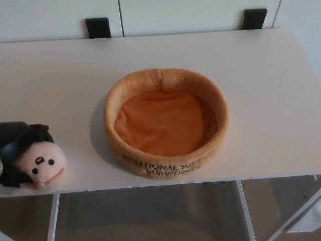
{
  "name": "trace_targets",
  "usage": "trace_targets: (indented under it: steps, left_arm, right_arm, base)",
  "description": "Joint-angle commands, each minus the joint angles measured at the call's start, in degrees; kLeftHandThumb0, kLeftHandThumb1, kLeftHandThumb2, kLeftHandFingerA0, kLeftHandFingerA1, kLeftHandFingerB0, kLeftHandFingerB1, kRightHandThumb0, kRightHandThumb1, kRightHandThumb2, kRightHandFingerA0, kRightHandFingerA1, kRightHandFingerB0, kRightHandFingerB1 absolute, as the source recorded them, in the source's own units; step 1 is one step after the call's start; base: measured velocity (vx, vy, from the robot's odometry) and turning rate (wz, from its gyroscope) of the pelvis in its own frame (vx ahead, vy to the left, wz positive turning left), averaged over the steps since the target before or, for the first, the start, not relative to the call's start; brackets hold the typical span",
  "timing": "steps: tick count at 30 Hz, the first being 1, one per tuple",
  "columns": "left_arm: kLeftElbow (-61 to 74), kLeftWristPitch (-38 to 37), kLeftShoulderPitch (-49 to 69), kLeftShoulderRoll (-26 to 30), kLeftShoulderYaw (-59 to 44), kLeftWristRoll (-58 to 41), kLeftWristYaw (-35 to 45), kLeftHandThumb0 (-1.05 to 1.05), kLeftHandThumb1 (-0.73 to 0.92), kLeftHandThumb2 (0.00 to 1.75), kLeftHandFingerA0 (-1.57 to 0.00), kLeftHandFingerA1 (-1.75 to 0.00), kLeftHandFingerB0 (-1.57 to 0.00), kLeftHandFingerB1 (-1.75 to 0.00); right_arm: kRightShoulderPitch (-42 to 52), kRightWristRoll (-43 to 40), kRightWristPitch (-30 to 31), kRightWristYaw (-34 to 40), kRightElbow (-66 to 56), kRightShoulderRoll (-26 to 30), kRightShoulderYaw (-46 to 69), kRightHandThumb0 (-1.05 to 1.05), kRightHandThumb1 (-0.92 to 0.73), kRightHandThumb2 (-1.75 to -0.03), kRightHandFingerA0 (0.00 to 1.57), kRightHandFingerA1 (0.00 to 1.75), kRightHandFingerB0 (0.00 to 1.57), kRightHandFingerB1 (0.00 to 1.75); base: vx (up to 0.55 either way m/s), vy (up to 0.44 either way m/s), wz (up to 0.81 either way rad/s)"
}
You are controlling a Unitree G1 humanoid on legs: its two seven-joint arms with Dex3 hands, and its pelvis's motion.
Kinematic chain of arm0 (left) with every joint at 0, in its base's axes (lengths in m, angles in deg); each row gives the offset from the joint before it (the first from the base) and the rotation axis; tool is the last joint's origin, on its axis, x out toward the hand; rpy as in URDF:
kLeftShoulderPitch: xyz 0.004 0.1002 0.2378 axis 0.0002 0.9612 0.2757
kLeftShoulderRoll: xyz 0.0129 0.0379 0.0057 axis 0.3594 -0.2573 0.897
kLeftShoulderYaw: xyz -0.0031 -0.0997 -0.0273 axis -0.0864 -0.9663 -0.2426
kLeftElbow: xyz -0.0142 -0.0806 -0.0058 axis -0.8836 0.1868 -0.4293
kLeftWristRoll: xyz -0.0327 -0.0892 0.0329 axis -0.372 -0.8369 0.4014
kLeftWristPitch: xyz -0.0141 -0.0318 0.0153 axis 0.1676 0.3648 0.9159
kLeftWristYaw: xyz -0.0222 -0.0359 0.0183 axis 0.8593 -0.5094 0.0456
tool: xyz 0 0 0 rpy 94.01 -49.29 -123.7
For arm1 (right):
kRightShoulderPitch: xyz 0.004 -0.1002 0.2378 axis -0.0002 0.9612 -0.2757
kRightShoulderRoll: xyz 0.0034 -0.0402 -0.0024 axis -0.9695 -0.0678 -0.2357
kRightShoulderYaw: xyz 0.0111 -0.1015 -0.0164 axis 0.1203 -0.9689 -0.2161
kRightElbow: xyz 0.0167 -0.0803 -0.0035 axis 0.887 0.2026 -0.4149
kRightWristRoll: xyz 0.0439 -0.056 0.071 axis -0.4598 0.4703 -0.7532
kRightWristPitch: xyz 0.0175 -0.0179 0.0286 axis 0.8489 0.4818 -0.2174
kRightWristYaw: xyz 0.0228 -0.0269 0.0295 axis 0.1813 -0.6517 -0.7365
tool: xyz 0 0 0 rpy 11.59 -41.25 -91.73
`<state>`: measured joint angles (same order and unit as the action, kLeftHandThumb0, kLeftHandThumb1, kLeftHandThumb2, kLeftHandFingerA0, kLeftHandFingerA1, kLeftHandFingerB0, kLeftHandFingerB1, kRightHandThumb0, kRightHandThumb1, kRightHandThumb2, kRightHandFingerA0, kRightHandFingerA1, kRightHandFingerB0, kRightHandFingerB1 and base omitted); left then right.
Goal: The robot walks towards a table in front, picks a dumpling toy with left hand and puts it in an orange round plate
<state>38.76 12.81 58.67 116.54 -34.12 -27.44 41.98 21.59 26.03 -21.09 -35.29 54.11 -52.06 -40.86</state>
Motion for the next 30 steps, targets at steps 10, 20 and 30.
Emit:
trace_targets:
  steps: [10, 20, 30]
  left_arm:
    - [-0.72, 0.31, -2.36, -13.13, -19.10, -18.07, -5.04, 0.06, 0.79, 0.64, -1.06, -1.10, -0.84, -0.77]
    - [0.47, 3.95, -8.74, -15.18, -25.28, -22.89, -2.70, -0.05, 0.79, 0.64, -1.06, -1.12, -0.84, -0.76]
    - [10.27, 6.14, -9.78, -15.49, -23.02, -22.59, -2.43, -0.08, 0.78, 0.62, -1.11, -1.06, -0.86, -0.72]
  right_arm:
    - [-1.06, -0.35, 0.66, -0.23, 0.87, 1.21, -0.18, -0.12, -0.55, -0.57, 0.62, 0.45, 0.53, 0.42]
    - [-1.68, 0.02, 0.86, 0.36, 1.14, 1.39, -0.54, -0.14, -0.54, -0.57, 0.63, 0.45, 0.55, 0.42]
    - [-2.11, 0.29, 0.81, 0.69, 1.30, 1.65, -1.14, -0.14, -0.53, -0.57, 0.65, 0.46, 0.56, 0.42]
  base:
    - [0.00, 0.000, 0.00]
    - [0.00, 0.000, 0.00]
    - [0.00, 0.000, 0.00]
